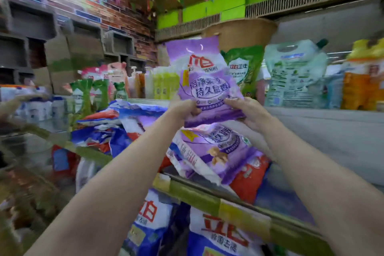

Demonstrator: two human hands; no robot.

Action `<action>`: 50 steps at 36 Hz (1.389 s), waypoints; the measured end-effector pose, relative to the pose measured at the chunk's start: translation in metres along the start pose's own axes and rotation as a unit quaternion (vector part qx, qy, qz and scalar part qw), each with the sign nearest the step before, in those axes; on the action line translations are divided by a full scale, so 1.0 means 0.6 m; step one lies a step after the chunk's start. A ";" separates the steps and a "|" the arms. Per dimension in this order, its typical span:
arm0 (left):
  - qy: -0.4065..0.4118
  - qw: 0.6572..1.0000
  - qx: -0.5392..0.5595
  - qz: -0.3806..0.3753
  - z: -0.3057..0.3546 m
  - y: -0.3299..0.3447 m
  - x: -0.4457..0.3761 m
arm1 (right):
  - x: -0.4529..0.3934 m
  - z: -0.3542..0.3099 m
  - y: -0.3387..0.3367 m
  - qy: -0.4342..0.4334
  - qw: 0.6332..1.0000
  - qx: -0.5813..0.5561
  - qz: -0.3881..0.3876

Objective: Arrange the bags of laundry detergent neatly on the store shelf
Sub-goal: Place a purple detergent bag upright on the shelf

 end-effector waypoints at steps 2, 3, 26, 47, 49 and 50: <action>0.018 1.000 0.009 -0.013 0.006 0.022 0.011 | 0.037 -0.014 -0.036 -0.014 0.999 0.034 0.000; 0.027 0.999 0.011 -0.030 0.006 0.039 0.017 | 0.058 -0.015 -0.054 -0.013 0.999 0.049 -0.003; 0.060 0.972 0.024 -0.225 0.020 0.480 0.279 | 0.313 -0.024 -0.562 0.032 0.913 0.330 0.239; 0.160 0.941 -0.181 -0.235 -0.049 0.580 0.244 | 0.223 0.077 -0.622 0.050 0.796 0.590 0.128; 0.164 0.942 -0.204 -0.212 -0.050 0.570 0.246 | 0.237 0.065 -0.612 0.055 0.792 0.591 0.144; 0.169 0.937 -0.224 -0.208 -0.050 0.564 0.252 | 0.244 0.062 -0.611 0.063 0.793 0.585 0.157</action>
Point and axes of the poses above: each hand's wrist, its own x-axis away from the middle knuckle, its own y-axis out of the palm, z = x × y, the point moved 8 cm from there along -x, towards the middle knuckle, and after that the axes turned 11 degrees about z, right-handed, at the moved point
